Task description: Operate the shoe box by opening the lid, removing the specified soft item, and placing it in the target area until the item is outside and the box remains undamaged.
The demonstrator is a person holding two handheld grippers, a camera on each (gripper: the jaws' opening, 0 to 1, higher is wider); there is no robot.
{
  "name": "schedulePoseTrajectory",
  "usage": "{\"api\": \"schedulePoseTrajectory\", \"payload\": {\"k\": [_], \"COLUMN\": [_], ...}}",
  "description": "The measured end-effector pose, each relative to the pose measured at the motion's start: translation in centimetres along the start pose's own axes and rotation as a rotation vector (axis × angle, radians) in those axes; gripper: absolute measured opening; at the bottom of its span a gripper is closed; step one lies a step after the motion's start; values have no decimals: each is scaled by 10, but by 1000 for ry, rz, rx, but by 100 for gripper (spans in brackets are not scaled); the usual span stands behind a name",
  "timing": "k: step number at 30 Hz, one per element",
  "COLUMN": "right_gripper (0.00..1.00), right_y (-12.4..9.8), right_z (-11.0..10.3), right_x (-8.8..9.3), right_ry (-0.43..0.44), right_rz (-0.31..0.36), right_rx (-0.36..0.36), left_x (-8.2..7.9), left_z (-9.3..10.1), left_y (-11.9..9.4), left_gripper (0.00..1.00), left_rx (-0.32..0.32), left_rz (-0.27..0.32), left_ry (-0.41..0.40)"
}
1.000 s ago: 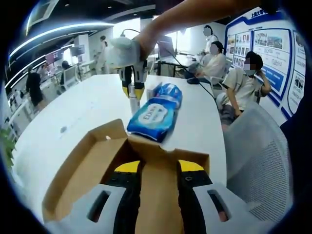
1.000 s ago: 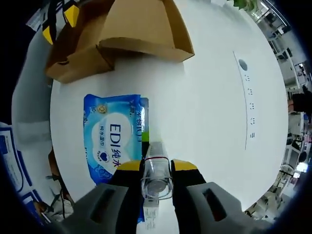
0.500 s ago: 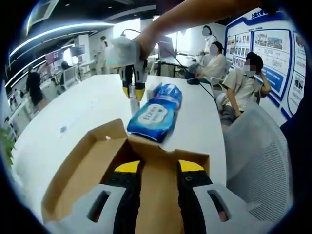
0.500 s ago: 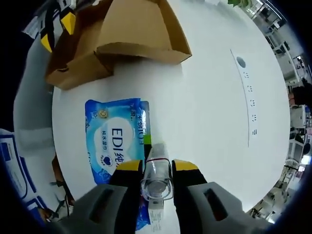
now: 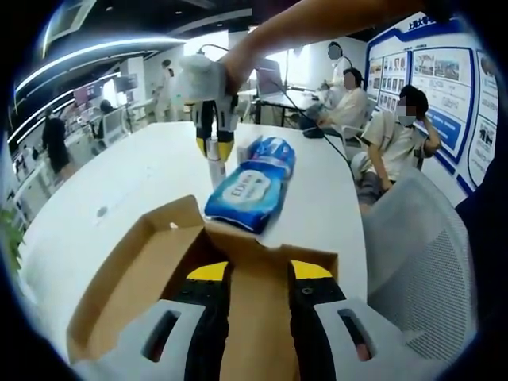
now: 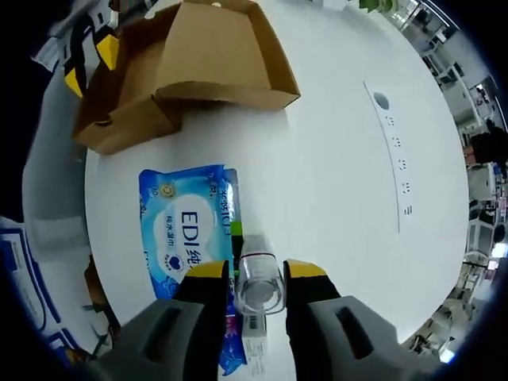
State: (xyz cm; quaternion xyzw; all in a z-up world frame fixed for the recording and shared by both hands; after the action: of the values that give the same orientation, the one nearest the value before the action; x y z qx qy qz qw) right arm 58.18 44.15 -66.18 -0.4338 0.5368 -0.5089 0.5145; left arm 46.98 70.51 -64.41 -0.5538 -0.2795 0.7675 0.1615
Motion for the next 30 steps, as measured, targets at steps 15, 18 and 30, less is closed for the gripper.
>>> {"api": "schedulePoseTrajectory", "payload": {"k": [15, 18, 30], "right_gripper": [26, 26, 24], "right_y": [-41, -61, -96], "right_z": [8, 9, -19], "right_x": [-6, -12, -59], "right_ry": [30, 39, 73], "right_rz": [69, 106, 255], "right_rx": [91, 136, 242], "left_x": [-1, 0, 7], "left_z": [4, 3, 3], "left_y": [-2, -3, -29], "left_gripper": [27, 27, 27], "left_rx": [-5, -8, -56], "left_rz": [4, 4, 21], "left_ry": [13, 6, -3]}}
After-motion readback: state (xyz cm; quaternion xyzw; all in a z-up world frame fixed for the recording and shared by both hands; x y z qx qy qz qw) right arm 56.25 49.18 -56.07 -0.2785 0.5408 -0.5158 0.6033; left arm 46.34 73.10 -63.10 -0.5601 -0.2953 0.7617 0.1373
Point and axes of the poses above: the point that each gripper's makers call its tool centre point, and the gripper's own axes: y roughly forward along the fingers, z roughly to its right, x roughly out of its underside, the point moved 6 cm from there along -y, roughly backward along the fingers, and after that the axes turned 14 degrees about -y, right-handed, at the moved point
